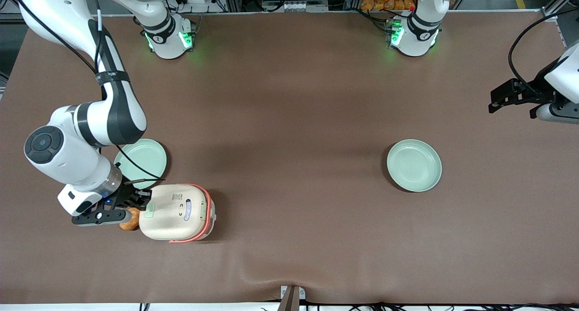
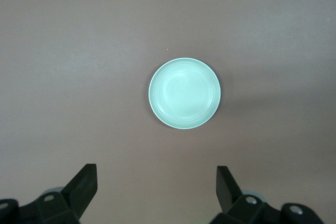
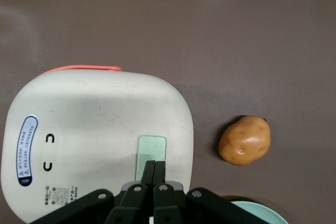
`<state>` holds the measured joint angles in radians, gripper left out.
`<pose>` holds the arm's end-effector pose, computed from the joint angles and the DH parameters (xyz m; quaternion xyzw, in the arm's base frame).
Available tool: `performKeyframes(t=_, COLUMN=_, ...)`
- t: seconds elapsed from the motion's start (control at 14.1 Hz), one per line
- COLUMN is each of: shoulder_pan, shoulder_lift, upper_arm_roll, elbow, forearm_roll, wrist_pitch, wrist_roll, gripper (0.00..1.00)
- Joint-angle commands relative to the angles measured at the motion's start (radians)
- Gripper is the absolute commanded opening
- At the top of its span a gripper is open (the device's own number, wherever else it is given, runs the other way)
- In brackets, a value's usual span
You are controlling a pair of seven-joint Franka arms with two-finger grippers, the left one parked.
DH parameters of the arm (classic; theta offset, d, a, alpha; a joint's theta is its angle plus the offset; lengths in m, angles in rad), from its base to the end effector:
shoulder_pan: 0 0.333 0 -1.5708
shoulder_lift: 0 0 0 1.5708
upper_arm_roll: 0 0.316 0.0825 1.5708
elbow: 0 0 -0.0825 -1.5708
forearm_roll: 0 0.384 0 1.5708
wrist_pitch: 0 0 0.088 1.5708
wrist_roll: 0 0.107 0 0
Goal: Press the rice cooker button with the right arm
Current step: 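Press down on the green button with the closed right gripper fingertips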
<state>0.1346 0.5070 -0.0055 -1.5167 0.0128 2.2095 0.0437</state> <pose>0.7071 0.0929 0.3864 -0.9949 -0.0396 -0.0921 0.0122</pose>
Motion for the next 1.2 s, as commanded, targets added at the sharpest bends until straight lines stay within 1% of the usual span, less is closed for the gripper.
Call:
performKeyframes(t=0.0, shoulder_pan=-0.007, shoulder_lift=0.018, upper_arm_roll=0.005, elbow=0.006, forearm_roll=-0.017, wrist_pitch=0.038, wrist_roll=-0.004, gripper=0.0)
performKeyframes(t=1.13, shoulder_pan=-0.003, shoulder_lift=0.041, upper_arm_roll=0.005, elbow=0.003, forearm_roll=-0.014, wrist_pitch=0.042, wrist_roll=-0.001, gripper=0.0)
